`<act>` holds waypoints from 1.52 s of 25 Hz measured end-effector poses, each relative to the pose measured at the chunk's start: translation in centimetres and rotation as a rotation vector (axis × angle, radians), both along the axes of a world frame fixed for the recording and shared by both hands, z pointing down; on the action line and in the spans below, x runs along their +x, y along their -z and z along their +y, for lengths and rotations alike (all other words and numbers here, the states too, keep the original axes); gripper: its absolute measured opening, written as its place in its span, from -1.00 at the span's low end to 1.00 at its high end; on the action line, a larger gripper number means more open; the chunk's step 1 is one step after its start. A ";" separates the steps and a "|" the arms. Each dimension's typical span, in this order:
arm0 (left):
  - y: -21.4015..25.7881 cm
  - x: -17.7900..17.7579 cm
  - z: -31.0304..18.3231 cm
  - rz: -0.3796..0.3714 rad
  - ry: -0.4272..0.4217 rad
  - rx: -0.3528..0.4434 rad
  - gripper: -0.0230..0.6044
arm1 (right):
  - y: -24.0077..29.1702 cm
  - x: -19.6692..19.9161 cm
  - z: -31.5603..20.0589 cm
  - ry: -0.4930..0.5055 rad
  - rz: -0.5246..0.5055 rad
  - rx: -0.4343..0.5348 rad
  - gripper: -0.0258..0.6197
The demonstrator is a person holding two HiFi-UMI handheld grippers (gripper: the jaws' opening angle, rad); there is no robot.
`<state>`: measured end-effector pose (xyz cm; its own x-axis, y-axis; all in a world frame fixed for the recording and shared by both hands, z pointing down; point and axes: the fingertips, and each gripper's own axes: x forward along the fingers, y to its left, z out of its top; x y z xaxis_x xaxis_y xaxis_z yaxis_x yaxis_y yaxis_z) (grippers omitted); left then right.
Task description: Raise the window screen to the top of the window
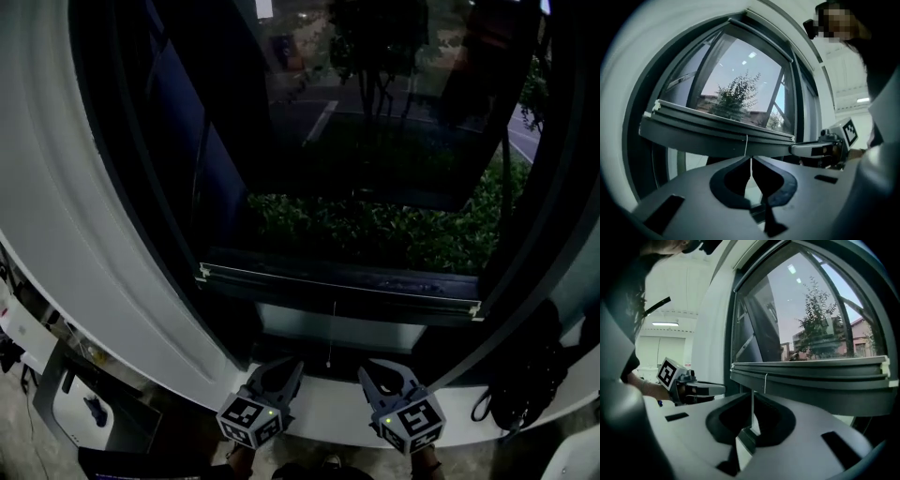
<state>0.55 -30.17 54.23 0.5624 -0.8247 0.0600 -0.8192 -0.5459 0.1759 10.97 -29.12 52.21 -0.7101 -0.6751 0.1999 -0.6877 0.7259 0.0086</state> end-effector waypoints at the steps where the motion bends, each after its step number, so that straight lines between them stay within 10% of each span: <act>1: 0.4 -0.1 -0.8 -0.030 -0.003 0.004 -0.92 | 0.3 -0.1 -0.7 0.012 0.009 0.007 -0.89; 10: 4.1 -2.9 -7.1 -0.342 -0.032 0.167 -0.92 | 3.2 -1.9 -5.6 0.052 0.174 0.131 -0.86; 26: 4.4 -3.4 -11.3 -0.962 -0.355 0.290 -0.87 | 3.5 -1.9 -9.9 0.031 0.610 0.207 -0.71; 38: 4.0 -4.0 -11.9 -1.140 -0.462 0.281 -0.87 | 2.2 -2.3 -11.3 0.067 0.796 0.159 -0.71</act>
